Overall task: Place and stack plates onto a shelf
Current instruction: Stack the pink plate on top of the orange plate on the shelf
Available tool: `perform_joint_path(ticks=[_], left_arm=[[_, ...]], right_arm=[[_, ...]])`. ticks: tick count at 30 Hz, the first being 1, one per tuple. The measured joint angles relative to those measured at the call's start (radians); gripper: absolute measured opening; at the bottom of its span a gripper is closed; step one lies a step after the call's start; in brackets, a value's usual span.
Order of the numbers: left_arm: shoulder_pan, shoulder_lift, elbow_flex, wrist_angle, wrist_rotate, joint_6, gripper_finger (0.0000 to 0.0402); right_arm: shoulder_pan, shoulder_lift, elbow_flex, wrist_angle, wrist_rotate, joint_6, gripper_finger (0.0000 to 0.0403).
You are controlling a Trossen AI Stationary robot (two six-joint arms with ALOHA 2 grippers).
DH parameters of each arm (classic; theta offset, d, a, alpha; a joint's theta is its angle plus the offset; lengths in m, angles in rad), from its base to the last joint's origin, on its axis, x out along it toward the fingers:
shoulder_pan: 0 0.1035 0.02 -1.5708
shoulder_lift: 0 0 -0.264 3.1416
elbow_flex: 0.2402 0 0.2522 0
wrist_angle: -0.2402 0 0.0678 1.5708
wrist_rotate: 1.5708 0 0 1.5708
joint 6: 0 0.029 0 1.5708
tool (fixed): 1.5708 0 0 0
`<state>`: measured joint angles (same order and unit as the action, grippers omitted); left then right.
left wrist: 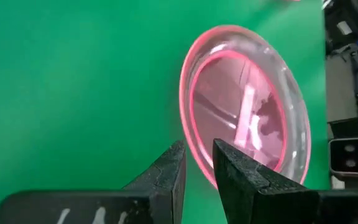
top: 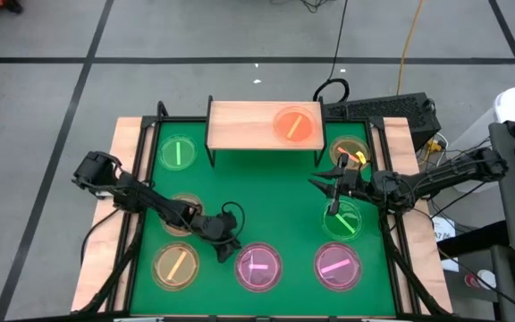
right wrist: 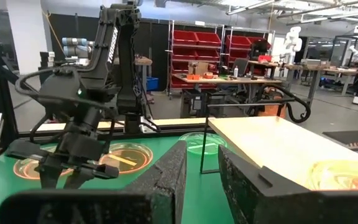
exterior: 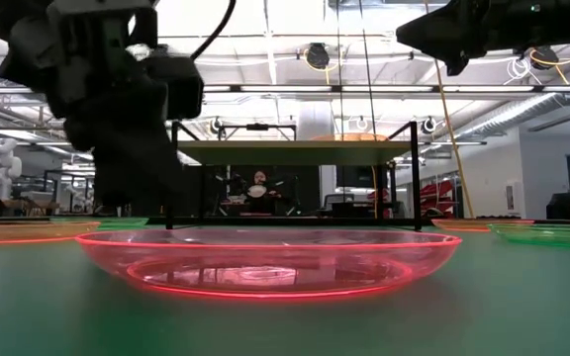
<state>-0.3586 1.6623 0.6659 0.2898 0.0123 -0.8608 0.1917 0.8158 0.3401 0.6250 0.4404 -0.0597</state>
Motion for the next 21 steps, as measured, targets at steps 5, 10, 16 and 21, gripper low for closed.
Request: perform_joint_path(ticks=[5,10,16,21], left_arm=[[-0.015,0.025,0.003,0.017,-0.003,-0.038,0.0085],[-0.020,0.069,0.002,0.019,0.004,-0.062,0.0085],[-0.021,0.098,0.002,0.074,0.028,-0.063,0.0085],[-0.012,0.091,0.002,0.074,0.042,-0.050,0.0085]], right_arm=[[0.000,0.000,0.000,0.005,0.000,0.000,0.0079],[0.000,0.000,0.000,0.043,-0.029,-0.001,0.0079],[0.000,0.000,0.000,0.053,-0.056,-0.002,0.0079],[0.000,0.000,0.000,0.052,-0.055,-0.003,0.0079]])
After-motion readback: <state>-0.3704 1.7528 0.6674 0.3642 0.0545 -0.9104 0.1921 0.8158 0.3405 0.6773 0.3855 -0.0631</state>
